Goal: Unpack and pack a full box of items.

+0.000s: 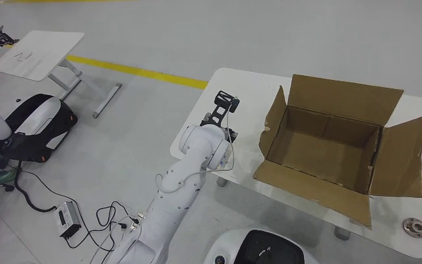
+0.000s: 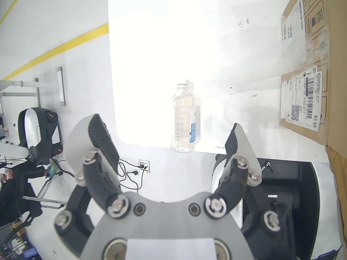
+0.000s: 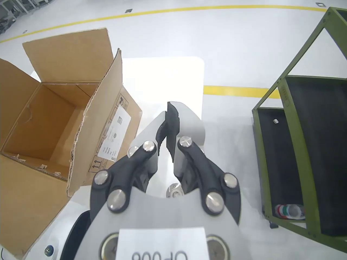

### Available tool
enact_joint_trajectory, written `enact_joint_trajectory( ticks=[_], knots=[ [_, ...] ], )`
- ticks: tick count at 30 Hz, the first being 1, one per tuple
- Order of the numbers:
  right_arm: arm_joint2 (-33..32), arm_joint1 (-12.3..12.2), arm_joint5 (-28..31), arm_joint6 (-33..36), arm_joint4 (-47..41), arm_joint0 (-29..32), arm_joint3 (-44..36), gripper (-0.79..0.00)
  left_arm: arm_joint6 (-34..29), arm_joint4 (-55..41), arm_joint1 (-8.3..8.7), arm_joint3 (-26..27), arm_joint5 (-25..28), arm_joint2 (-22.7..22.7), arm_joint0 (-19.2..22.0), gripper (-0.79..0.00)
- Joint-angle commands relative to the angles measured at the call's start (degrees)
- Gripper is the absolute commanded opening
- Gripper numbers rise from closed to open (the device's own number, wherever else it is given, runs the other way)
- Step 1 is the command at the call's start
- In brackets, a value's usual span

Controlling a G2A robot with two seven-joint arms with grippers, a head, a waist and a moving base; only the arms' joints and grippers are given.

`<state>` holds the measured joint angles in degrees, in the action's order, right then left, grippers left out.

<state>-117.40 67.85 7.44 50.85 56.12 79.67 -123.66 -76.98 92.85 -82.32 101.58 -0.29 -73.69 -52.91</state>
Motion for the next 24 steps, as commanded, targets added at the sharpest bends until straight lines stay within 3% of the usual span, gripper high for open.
enact_joint_trajectory(
  ticks=[1,4,11,17,24],
  knots=[
    [0.0,0.0,0.0,0.0,0.0,0.0,0.0,-0.785,0.0,0.0,0.00,0.0,0.0,0.0,0.0,0.000],
    [0.1,0.0,1.0,-8.3,4.3,1.0,-0.6,-0.785,0.0,0.0,0.00,0.0,0.0,0.0,0.0,0.000],
    [1.2,0.8,0.7,-27.9,-1.5,3.0,4.5,-0.785,0.0,0.0,0.00,0.0,0.0,0.0,0.0,0.000],
    [3.3,0.9,0.1,-34.4,-0.3,1.9,12.2,-0.785,0.0,0.0,0.00,0.0,0.0,0.0,0.0,0.000],
    [5.4,0.7,0.4,-36.8,-0.2,-0.5,18.1,-0.785,0.0,0.0,0.00,0.0,0.0,0.0,0.0,0.000]
  ],
)
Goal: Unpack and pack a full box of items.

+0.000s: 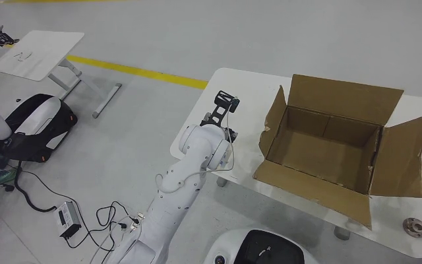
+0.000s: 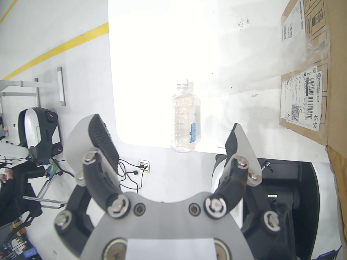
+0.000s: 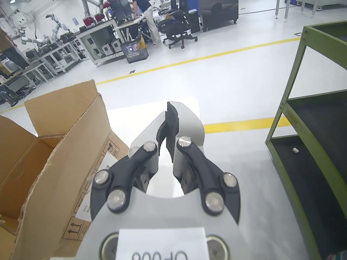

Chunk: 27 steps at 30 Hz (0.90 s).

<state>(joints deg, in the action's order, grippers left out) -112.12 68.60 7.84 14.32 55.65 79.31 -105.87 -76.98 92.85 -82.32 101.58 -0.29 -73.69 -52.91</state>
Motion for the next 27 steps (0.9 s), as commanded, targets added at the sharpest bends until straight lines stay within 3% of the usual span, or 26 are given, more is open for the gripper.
enact_joint_trajectory(
  ticks=[1,10,12,17,21,27],
  knots=[
    [0.2,-0.1,0.0,-0.6,0.9,-0.3,0.4,-0.785,0.0,0.0,0.00,0.0,0.0,0.0,0.0,0.000],
    [0.5,-0.2,-0.6,-1.0,2.5,-0.4,0.2,-0.785,0.0,0.0,0.00,0.0,0.0,0.0,0.0,0.000],
    [0.5,-0.2,-0.6,-1.0,2.5,-0.4,0.2,-0.785,2.4,0.0,0.07,-0.4,0.5,-0.1,-1.0,0.000],
    [0.5,-0.2,-0.6,-1.0,2.5,-0.4,0.2,-0.785,4.0,2.4,0.60,-2.1,9.2,1.5,-2.7,0.000],
    [0.5,-0.2,-0.6,-1.0,2.5,-0.4,0.2,-0.785,-1.7,-0.8,0.68,-4.8,13.5,1.4,-2.4,0.000],
    [0.5,-0.2,-0.6,-1.0,2.5,-0.4,0.2,-0.785,-11.0,-13.4,-0.29,-15.3,7.3,-0.1,3.0,0.000]
  ],
)
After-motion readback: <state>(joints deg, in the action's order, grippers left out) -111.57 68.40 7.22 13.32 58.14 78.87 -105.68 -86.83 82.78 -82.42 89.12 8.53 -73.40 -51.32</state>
